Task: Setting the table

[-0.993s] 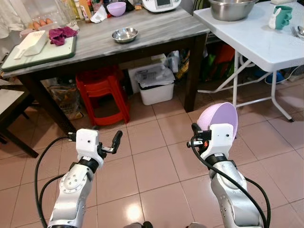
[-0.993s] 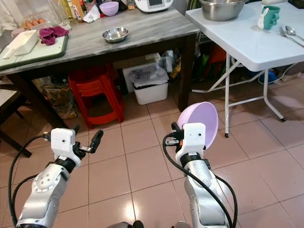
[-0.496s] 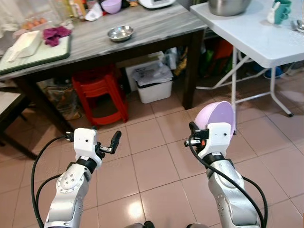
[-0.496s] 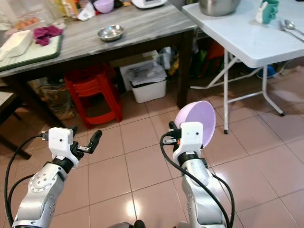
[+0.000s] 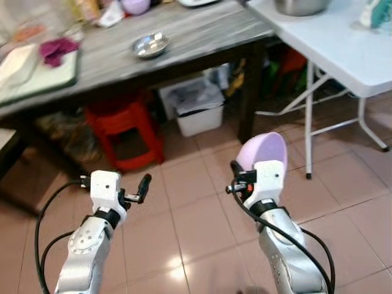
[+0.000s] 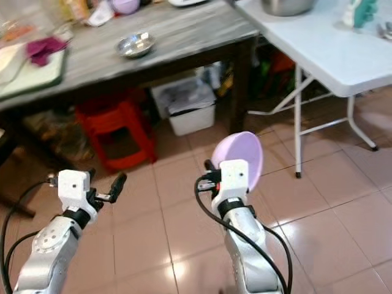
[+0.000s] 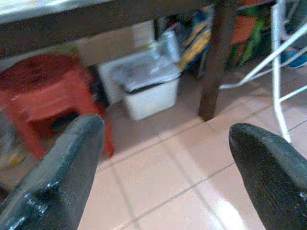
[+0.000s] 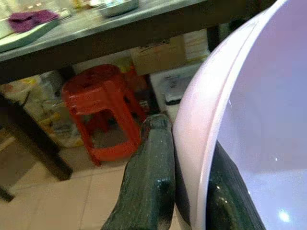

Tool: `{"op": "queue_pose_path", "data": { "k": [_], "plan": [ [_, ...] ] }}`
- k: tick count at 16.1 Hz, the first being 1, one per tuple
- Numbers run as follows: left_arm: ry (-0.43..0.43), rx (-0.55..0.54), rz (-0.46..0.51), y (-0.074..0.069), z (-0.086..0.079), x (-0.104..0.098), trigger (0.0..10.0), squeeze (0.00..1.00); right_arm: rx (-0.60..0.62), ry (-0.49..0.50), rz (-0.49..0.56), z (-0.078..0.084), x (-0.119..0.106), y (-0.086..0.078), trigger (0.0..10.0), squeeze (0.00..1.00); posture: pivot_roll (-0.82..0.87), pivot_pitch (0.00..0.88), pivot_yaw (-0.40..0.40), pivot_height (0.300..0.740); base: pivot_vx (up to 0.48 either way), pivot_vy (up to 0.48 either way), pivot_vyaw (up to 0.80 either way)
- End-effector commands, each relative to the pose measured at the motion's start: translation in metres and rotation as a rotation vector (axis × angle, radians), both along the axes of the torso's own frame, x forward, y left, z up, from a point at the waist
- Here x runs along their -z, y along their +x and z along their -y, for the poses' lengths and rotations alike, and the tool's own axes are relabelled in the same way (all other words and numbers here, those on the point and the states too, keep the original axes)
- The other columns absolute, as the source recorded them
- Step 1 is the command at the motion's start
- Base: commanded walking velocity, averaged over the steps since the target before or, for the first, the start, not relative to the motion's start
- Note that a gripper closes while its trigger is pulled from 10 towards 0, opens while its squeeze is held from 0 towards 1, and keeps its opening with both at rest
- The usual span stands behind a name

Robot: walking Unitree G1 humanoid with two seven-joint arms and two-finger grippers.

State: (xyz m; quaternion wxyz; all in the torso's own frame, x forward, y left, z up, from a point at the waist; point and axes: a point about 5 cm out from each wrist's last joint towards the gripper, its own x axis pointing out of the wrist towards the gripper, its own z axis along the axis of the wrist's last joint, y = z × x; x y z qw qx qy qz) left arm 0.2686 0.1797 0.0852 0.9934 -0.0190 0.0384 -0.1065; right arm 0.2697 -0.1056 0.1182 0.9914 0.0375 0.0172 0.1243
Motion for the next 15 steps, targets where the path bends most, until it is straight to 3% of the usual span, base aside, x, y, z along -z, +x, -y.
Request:
{"op": "queue_pose_path", "data": {
  "k": [1,7,10,15],
  "plan": [
    [-0.007,0.003,-0.011,-0.002,0.004,0.003,10.0,0.0,0.012,-0.009,0.006,0.005,-0.001,0.0,10.0,0.0,-0.12,0.135,0.111,0.74,0.48,0.0,0.0],
    [-0.024,-0.016,-0.015,-0.005,0.009,0.007,10.0,0.0,-0.033,-0.039,-0.012,0.005,0.001,0.002,10.0,0.0,-0.11,0.136,0.042,0.74,0.474,0.0,0.53],
    [-0.016,0.0,-0.015,0.004,0.008,0.007,10.0,0.0,-0.021,-0.032,-0.006,0.003,0.0,0.008,10.0,0.0,-0.13,0.107,0.05,0.74,0.455,0.0,0.46],
    [-0.052,-0.003,0.004,0.017,0.016,0.003,10.0,0.0,-0.029,-0.077,0.033,0.009,-0.006,0.01,10.0,0.0,-0.18,0.111,0.079,0.74,0.428,0.0,0.0]
  ]
}}
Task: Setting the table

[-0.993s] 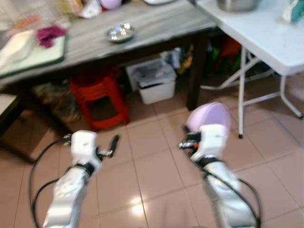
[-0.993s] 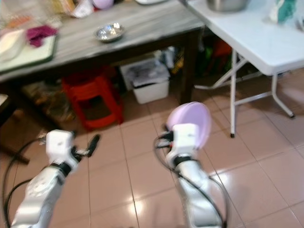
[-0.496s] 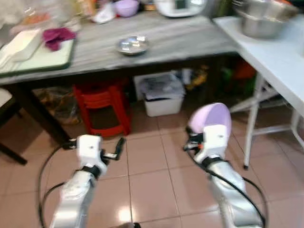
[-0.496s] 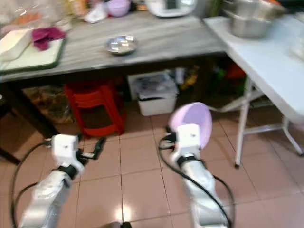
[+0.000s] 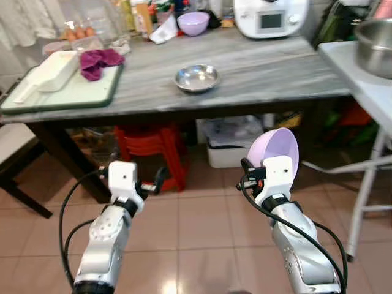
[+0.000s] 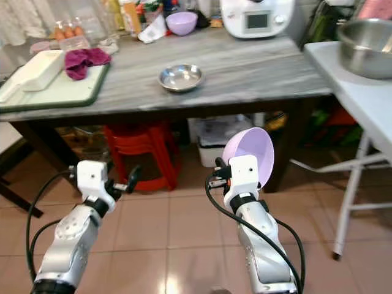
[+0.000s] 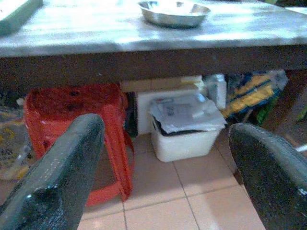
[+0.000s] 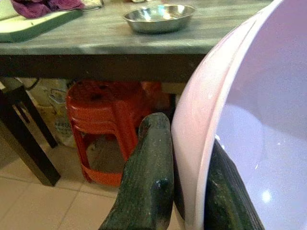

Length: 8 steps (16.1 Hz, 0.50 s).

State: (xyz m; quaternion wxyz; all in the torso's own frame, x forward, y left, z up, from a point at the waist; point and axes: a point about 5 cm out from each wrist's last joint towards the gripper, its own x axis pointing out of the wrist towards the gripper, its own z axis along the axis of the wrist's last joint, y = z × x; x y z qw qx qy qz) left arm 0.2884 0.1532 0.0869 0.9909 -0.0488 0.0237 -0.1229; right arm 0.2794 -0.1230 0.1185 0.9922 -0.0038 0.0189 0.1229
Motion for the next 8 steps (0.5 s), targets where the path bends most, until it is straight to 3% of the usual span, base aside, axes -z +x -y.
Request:
{"op": "queue_pose_path", "data": {
  "k": [1,4,8],
  "plan": [
    [0.017,-0.003,-0.018,-0.003,-0.008,0.005,10.0,0.0,-0.023,-0.011,0.048,-0.006,-0.01,0.002,10.0,0.0,-0.18,0.113,0.087,0.74,0.405,0.0,0.55],
    [0.024,0.011,-0.024,-0.005,-0.007,0.009,10.0,0.0,-0.005,0.004,0.047,-0.004,-0.01,0.005,10.0,0.0,-0.2,0.102,0.077,0.74,0.406,0.0,0.49],
    [-0.006,0.006,-0.014,-0.003,0.003,0.008,10.0,0.0,-0.062,-0.025,0.058,-0.008,-0.013,0.009,10.0,0.0,-0.19,0.083,0.061,0.74,0.384,0.0,0.0]
  ]
}}
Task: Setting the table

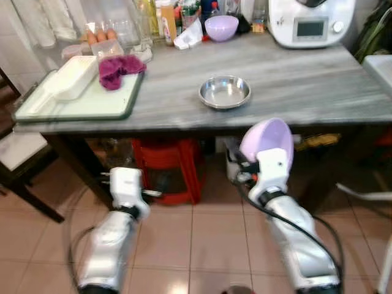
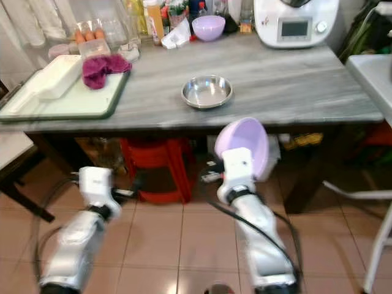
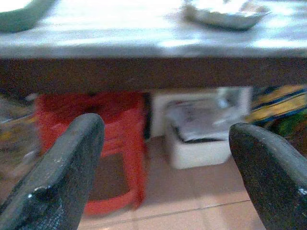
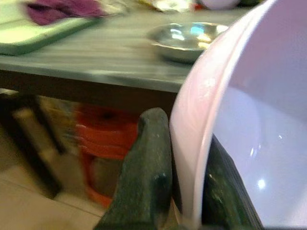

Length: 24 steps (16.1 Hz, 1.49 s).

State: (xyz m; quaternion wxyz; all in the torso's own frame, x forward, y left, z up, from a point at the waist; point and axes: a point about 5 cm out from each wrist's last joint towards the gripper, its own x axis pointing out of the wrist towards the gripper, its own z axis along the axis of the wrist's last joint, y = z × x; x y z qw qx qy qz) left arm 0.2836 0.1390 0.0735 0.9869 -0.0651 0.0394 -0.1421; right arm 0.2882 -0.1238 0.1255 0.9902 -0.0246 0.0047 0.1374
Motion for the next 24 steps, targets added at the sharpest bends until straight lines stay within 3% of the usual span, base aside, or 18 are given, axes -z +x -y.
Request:
{"op": "queue_pose_path", "data": {
  "k": [1,4,8,13,20,24],
  "plan": [
    [0.029,-0.01,0.017,0.002,-0.009,-0.003,10.0,0.0,-0.014,0.016,0.028,-0.007,-0.008,0.003,10.0,0.0,-0.19,0.084,0.058,0.74,0.371,0.0,0.0],
    [0.016,-0.011,0.047,0.005,-0.009,-0.011,10.0,0.0,-0.002,0.015,0.052,-0.005,-0.013,0.004,10.0,0.0,-0.19,0.078,0.056,0.74,0.38,0.0,0.34],
    [-0.003,0.022,0.162,0.005,-0.002,-0.041,10.0,0.0,0.001,-0.01,0.159,-0.007,-0.037,-0.006,10.0,0.0,-0.2,0.079,0.061,0.74,0.382,0.0,0.35],
    [-0.005,0.037,0.162,0.003,0.001,-0.039,10.0,0.0,0.01,-0.009,0.151,-0.005,-0.035,-0.011,10.0,0.0,-0.21,0.091,0.067,0.74,0.394,0.0,0.0],
    [-0.005,0.042,0.137,0.0,0.001,-0.036,10.0,0.0,0.009,-0.023,0.159,-0.003,-0.043,-0.006,10.0,0.0,-0.21,0.091,0.055,0.74,0.39,0.0,0.0],
    [-0.019,0.114,0.157,-0.008,0.003,-0.039,10.0,0.0,0.012,-0.049,0.155,0.0,-0.048,0.001,10.0,0.0,-0.21,0.091,0.044,0.74,0.0,0.0,0.0]
  ]
}}
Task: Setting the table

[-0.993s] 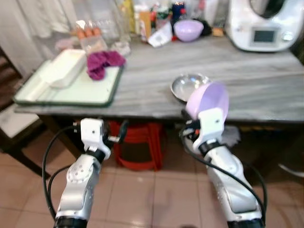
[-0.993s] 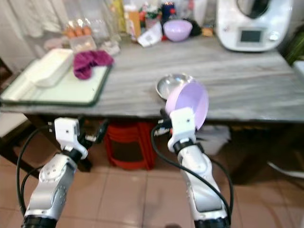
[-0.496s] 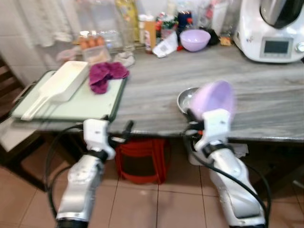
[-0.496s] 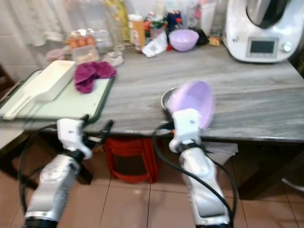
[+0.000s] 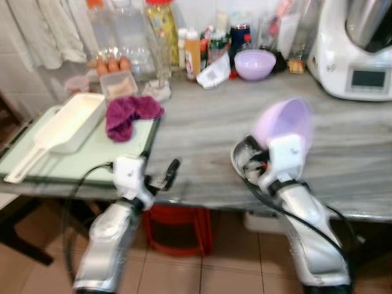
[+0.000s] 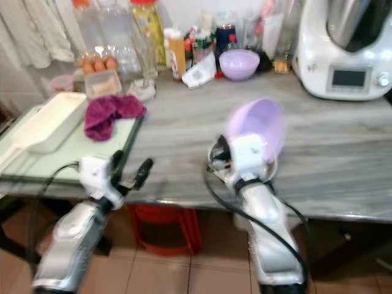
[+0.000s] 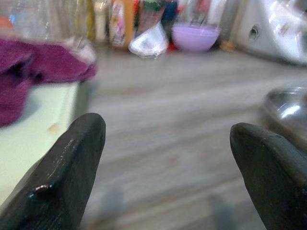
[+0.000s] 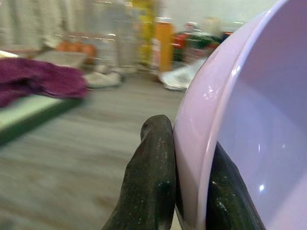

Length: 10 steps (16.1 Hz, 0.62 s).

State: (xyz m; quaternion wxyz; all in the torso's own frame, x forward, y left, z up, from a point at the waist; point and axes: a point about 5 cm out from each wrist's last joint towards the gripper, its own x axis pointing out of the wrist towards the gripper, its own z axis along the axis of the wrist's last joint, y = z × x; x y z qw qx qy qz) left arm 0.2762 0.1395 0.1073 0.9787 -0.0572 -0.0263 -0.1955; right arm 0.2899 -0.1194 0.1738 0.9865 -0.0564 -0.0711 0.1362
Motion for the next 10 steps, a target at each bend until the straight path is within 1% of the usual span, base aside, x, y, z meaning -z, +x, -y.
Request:
{"op": "queue_pose_path", "data": {
  "k": [1,3,5,8,9,10],
  "plan": [
    [-0.004,0.038,0.025,-0.003,0.003,-0.006,10.0,0.0,0.016,-0.011,-0.008,0.005,-0.001,0.001,10.0,0.0,-0.21,0.092,0.043,0.74,0.0,0.0,0.0],
    [0.03,0.097,0.022,-0.01,0.002,-0.005,10.0,0.0,-0.01,-0.041,-0.012,0.006,-0.006,0.005,10.0,0.0,-0.21,0.099,0.037,0.74,0.0,0.0,0.0],
    [0.057,0.147,0.015,-0.016,-0.001,-0.003,10.0,0.0,-0.073,-0.142,-0.035,0.005,-0.006,0.011,10.0,0.0,-0.21,0.106,0.031,0.74,0.0,0.0,0.0],
    [0.077,0.202,0.016,-0.024,0.0,-0.001,10.0,0.0,-0.192,-0.257,-0.039,0.005,-0.012,0.02,10.0,0.0,-0.21,0.114,0.017,0.74,0.0,0.0,0.0],
    [0.073,0.208,0.022,-0.026,0.0,-0.002,10.0,0.0,-0.228,-0.303,-0.031,0.005,-0.015,0.023,10.0,0.0,-0.21,0.116,0.014,0.74,0.0,0.0,0.0],
    [0.059,0.219,0.028,-0.027,0.003,-0.003,10.0,0.0,-0.286,-0.331,-0.06,0.005,-0.017,0.028,10.0,0.0,-0.21,0.12,0.004,0.74,0.0,0.0,0.0]
  ]
}}
